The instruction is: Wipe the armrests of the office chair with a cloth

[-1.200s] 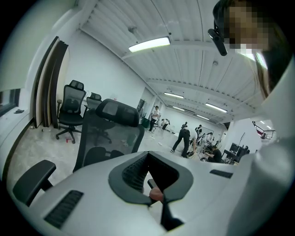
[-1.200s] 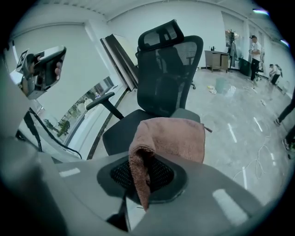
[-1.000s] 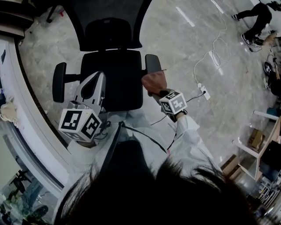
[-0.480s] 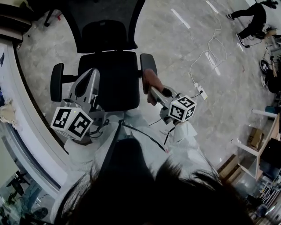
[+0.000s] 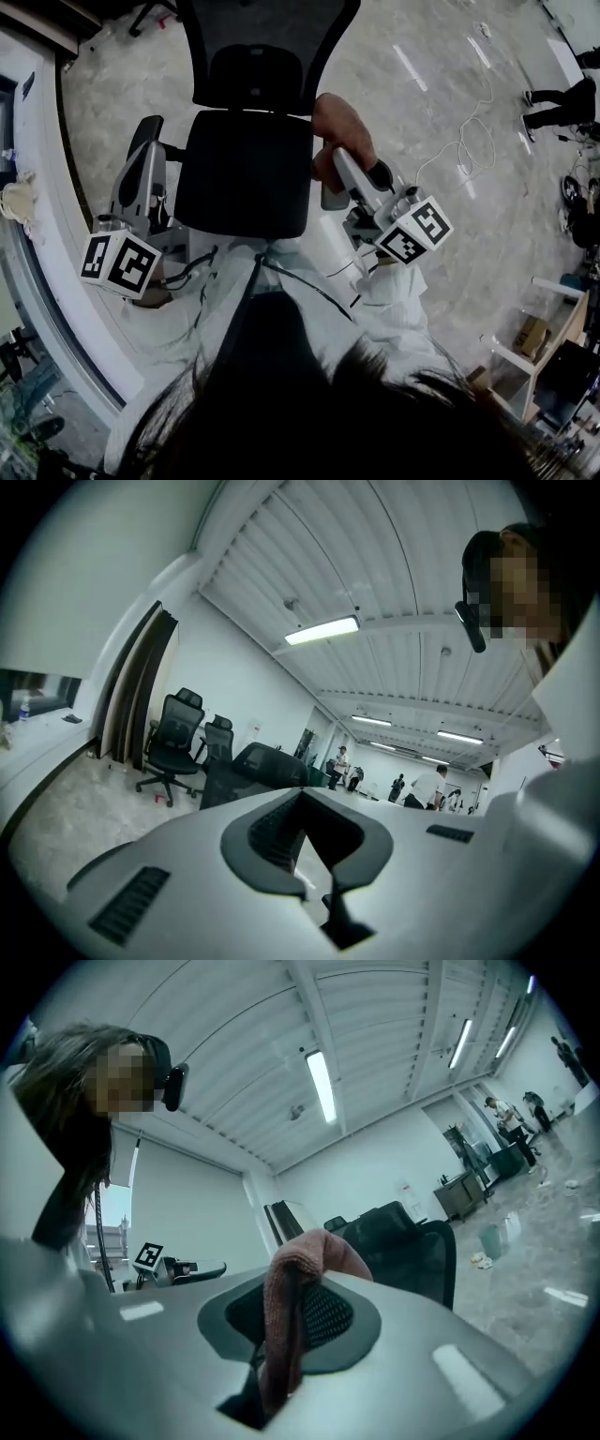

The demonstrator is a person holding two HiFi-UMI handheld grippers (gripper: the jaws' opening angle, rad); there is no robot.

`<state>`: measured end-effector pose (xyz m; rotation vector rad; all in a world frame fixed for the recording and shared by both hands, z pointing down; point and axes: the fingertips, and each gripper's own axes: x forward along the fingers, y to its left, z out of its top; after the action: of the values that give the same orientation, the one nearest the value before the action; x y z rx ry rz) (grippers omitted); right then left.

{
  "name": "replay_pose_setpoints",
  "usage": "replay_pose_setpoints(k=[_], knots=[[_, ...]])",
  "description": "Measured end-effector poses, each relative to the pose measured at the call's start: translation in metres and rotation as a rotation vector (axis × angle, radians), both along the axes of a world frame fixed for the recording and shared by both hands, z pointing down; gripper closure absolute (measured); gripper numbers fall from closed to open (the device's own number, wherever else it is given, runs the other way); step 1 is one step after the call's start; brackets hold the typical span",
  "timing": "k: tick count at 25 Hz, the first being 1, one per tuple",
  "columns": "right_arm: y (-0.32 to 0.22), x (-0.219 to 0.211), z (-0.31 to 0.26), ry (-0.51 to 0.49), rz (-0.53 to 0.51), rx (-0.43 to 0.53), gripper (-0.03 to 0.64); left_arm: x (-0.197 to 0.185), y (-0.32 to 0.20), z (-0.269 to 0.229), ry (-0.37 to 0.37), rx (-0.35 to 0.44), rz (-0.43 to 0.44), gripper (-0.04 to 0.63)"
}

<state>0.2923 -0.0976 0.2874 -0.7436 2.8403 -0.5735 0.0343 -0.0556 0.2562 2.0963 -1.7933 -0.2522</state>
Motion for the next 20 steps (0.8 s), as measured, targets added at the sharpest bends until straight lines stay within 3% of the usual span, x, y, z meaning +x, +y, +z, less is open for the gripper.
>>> replay_pose_setpoints(k=[11, 20], knots=[[0.009, -0.087, 0.004, 0.025, -0.167, 0.001, 0.572, -0.102, 0.066, 0.007, -0.032, -0.051, -0.224, 0.592], [0.024, -0.149, 0.02, 0.03, -0.189, -0.022, 0.572, -0.173, 0.091, 0.015, -0.036, -0.053, -0.274, 0.592]])
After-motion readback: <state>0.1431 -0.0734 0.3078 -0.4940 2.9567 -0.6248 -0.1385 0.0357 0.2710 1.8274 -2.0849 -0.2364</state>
